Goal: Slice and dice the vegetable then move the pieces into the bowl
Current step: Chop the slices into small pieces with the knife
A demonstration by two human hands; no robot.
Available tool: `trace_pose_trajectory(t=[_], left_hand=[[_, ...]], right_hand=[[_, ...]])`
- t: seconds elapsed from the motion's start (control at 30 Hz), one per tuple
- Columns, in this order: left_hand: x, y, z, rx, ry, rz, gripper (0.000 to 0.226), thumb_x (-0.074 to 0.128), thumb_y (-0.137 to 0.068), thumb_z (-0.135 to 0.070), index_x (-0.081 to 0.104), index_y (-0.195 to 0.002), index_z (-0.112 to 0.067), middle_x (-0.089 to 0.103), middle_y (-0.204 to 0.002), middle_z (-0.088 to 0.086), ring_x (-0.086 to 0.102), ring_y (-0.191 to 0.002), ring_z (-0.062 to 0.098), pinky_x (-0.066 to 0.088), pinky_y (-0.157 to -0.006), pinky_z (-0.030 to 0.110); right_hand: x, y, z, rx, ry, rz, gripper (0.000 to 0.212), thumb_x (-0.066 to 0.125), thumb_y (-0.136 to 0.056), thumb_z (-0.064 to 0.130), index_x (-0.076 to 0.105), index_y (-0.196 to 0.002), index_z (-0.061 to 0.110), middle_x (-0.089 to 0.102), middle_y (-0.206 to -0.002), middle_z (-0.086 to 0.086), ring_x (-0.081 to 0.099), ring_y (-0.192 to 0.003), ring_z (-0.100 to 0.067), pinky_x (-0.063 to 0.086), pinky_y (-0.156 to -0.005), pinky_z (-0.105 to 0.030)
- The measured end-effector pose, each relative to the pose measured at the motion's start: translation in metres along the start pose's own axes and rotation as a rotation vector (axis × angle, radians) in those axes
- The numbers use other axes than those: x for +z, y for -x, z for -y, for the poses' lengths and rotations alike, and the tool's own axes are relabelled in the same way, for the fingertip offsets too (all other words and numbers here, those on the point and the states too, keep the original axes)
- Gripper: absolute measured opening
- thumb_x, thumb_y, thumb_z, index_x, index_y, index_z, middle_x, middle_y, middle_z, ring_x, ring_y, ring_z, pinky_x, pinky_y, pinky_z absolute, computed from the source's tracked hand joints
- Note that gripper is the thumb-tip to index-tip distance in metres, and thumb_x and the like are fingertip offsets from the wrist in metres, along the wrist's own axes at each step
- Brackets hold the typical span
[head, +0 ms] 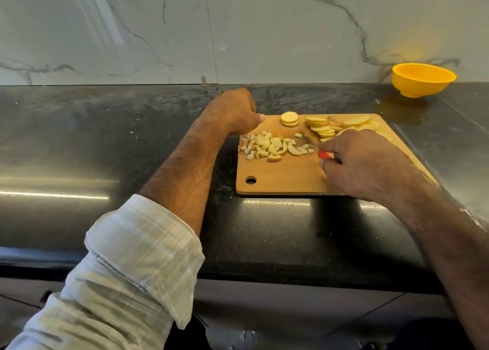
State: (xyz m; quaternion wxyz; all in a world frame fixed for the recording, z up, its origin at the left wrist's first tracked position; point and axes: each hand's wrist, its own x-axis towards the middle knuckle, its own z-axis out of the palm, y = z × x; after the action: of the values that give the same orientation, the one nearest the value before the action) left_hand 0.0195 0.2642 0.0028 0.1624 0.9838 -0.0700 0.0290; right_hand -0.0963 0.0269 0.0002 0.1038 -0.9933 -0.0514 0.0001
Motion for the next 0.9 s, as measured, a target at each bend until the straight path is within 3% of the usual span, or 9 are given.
trace_pose_trajectory(t=[0.1,0.23,0.33,0.47,0.6,0.77,0.9], left_hand=[[0.001,0.001,-0.004,-0.006,0.041,0.108,0.034,0.062,-0.105,-0.045,0.074,-0.102,-0.013,0.073,-0.095,0.004,0.07,-0.09,0.018,0.058,-0.079,0.035],[0.0,0.0,-0.006,0.012,0.147,0.158,0.041,0.059,-0.106,-0.047,0.077,-0.092,-0.013,0.078,-0.089,0.006,0.075,-0.082,0.017,0.061,-0.071,0.03],[0.001,0.002,-0.008,0.047,0.206,0.167,0.042,0.059,-0.106,-0.049,0.078,-0.095,-0.013,0.078,-0.091,0.002,0.076,-0.082,0.014,0.063,-0.073,0.03],[0.005,0.001,-0.006,0.051,0.184,0.053,0.041,0.063,-0.102,-0.053,0.077,-0.087,-0.017,0.078,-0.087,0.001,0.074,-0.086,0.014,0.063,-0.086,0.04],[0.007,0.0,-0.002,0.033,0.179,0.005,0.041,0.065,-0.1,-0.056,0.075,-0.085,-0.019,0.077,-0.086,0.0,0.074,-0.084,0.014,0.064,-0.085,0.044],[0.01,-0.003,-0.002,0.058,0.175,-0.049,0.039,0.064,-0.101,-0.053,0.075,-0.088,-0.018,0.075,-0.086,0.0,0.072,-0.085,0.014,0.062,-0.081,0.039],[0.015,-0.006,-0.006,0.115,0.153,-0.163,0.028,0.063,-0.104,-0.043,0.075,-0.1,-0.018,0.07,-0.09,-0.004,0.066,-0.087,0.013,0.056,-0.076,0.033]], right_hand=[[-0.001,0.004,0.003,-0.087,-0.025,0.012,0.044,0.06,-0.102,0.042,0.059,-0.145,0.037,0.063,-0.139,0.005,0.054,-0.103,-0.014,0.049,-0.082,-0.032],[-0.007,0.016,-0.011,-0.036,-0.049,-0.051,0.042,0.062,-0.101,0.04,0.062,-0.142,0.036,0.071,-0.123,0.002,0.059,-0.093,-0.017,0.054,-0.077,-0.033],[-0.004,0.031,-0.016,0.015,-0.019,-0.05,0.04,0.061,-0.1,0.04,0.063,-0.14,0.035,0.065,-0.107,0.005,0.056,-0.093,-0.017,0.049,-0.076,-0.032],[0.009,0.043,0.004,-0.043,-0.024,-0.04,0.038,0.054,-0.103,0.046,0.059,-0.139,0.034,0.064,-0.121,0.007,0.055,-0.105,-0.013,0.05,-0.083,-0.033],[0.02,0.039,0.021,-0.098,-0.038,-0.058,0.04,0.052,-0.103,0.048,0.059,-0.14,0.034,0.064,-0.127,0.008,0.054,-0.11,-0.012,0.049,-0.087,-0.033],[0.008,0.026,0.01,-0.066,-0.071,-0.105,0.038,0.057,-0.102,0.045,0.061,-0.139,0.035,0.064,-0.108,0.012,0.053,-0.082,-0.002,0.043,-0.062,-0.024],[0.007,0.007,0.004,-0.088,-0.064,-0.063,0.041,0.059,-0.101,0.042,0.061,-0.142,0.035,0.063,-0.107,0.011,0.052,-0.079,-0.005,0.041,-0.059,-0.024]])
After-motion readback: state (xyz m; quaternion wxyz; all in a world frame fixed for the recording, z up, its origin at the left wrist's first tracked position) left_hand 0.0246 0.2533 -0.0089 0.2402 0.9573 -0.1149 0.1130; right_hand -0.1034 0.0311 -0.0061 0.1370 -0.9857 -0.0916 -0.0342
